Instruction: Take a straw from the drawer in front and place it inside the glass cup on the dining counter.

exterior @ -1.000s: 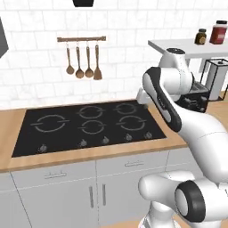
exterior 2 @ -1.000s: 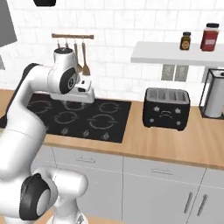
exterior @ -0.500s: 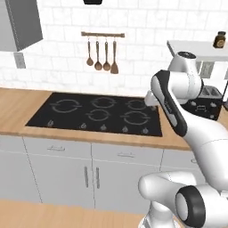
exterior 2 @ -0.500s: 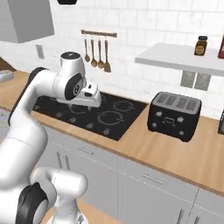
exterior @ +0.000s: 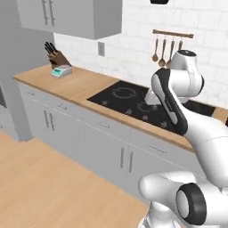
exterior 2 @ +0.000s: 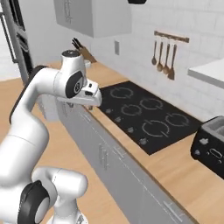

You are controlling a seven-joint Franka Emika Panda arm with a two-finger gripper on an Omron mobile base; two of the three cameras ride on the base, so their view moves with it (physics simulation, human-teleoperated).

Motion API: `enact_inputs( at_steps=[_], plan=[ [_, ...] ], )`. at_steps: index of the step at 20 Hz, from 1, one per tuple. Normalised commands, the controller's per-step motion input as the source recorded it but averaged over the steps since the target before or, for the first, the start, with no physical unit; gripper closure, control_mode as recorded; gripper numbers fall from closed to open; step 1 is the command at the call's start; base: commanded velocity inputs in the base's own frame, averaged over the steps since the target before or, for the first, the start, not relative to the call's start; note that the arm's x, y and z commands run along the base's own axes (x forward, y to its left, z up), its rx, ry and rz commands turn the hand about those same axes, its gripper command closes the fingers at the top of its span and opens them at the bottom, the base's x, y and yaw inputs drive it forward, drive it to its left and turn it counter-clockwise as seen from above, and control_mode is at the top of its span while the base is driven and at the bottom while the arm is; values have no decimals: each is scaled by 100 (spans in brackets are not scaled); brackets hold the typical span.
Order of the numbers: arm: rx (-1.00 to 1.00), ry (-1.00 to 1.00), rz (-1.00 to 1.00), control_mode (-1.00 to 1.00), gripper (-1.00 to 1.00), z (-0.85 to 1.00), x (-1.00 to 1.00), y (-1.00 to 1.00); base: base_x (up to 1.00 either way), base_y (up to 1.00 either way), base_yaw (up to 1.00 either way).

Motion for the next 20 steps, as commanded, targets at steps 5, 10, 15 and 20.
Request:
enact_inputs(
  at_steps=[5, 10, 15, 20],
  plan=[
    [0, 0, 0, 100, -100, 0, 0, 0, -29, -96, 55],
    [0, 0, 0, 100, -100, 0, 0, 0, -18, -99, 31],
    [0, 0, 0, 100, -100, 0, 0, 0, 8, -88, 21],
    [-8, 0, 11, -100, -100, -24, 24, -9, 0, 0, 0]
  ],
)
